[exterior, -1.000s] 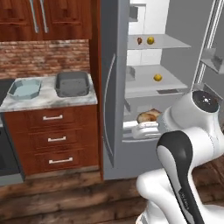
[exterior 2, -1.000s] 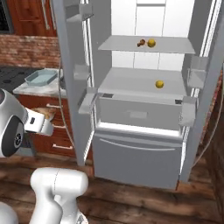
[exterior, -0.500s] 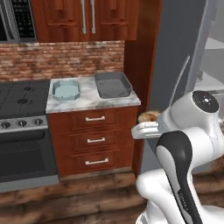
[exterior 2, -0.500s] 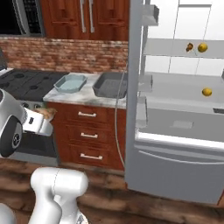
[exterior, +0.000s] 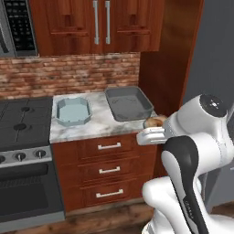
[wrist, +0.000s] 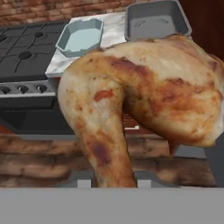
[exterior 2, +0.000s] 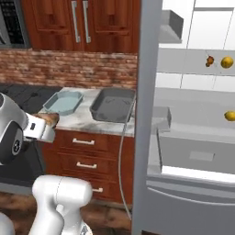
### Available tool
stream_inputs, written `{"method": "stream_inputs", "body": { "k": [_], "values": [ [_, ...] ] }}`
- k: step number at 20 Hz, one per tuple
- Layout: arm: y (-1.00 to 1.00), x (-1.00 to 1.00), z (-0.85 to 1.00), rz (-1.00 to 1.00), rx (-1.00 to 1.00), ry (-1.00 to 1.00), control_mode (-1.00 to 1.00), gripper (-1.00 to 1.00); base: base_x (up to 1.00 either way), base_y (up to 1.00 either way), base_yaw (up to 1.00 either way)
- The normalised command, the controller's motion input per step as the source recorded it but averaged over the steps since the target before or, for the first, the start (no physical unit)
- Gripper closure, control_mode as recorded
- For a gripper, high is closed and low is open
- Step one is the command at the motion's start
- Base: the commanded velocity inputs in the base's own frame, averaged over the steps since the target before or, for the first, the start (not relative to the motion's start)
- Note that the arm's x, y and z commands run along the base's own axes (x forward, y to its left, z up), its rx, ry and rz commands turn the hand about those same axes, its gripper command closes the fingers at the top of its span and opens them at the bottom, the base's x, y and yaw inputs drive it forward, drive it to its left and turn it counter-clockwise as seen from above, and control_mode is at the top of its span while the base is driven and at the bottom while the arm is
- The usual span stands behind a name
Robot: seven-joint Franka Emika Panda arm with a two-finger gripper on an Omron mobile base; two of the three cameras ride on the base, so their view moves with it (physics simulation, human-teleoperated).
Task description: Place one lemon and one chicken drumstick in each tupperware on the nearby counter, to pack two identical lunches.
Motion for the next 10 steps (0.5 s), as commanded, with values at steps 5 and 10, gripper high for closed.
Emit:
{"method": "stream_inputs", "body": {
  "k": [5, 10],
  "values": [
    [0.0, 0.0, 0.0, 0.0, 0.0, 0.0, 1.0, 1.0, 0.69, 0.07, -0.13],
    [0.0, 0.0, 0.0, 0.0, 0.0, 0.0, 1.0, 1.0, 0.6, 0.24, -0.13]
  ]
}}
